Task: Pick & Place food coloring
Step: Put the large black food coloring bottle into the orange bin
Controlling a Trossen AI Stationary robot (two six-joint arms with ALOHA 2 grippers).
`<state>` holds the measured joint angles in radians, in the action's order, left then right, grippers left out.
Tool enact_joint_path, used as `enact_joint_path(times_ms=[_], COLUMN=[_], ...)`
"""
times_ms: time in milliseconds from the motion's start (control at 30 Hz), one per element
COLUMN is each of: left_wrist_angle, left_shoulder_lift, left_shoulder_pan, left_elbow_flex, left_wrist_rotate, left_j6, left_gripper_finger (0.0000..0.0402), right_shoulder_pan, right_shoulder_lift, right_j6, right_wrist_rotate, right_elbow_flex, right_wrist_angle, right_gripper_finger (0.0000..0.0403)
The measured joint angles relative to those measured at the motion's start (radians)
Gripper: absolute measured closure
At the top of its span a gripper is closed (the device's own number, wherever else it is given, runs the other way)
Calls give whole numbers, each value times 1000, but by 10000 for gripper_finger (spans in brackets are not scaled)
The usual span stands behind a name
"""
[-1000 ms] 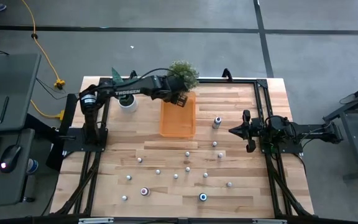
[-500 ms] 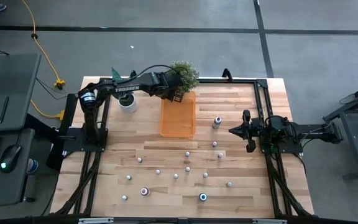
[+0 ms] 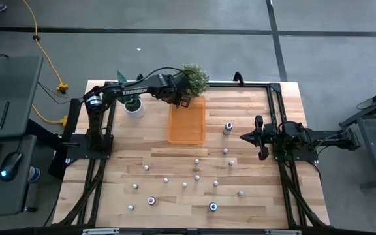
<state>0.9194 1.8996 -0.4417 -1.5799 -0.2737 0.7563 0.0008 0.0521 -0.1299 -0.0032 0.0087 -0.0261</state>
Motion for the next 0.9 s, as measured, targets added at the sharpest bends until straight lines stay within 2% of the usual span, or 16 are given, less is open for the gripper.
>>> enact_joint_path(times_ms=[200,300,567,767,900], left_wrist_angle=[-28,-51,-49,-44,-50], left_shoulder_lift=[1,1,1,1,-17], left_shoulder_pan=[-3,-4,-4,-4,-3], left_elbow_flex=[0,0,0,0,-2], left_wrist_rotate=[3,24,30,3,-27], left_j6=[-19,-74,-101,-104,-180], left_gripper_finger=[288,270,227,222,222], right_shoulder_pan=[0,0,0,0,0], right_shoulder_lift=[0,0,0,0,0], right_j6=[0,0,0,0,0], right_wrist_rotate=[0,0,0,0,0], right_elbow_flex=[0,0,0,0,0], right_wrist_angle=[0,0,0,0,0], right_gripper_finger=[402,402,402,402,402])
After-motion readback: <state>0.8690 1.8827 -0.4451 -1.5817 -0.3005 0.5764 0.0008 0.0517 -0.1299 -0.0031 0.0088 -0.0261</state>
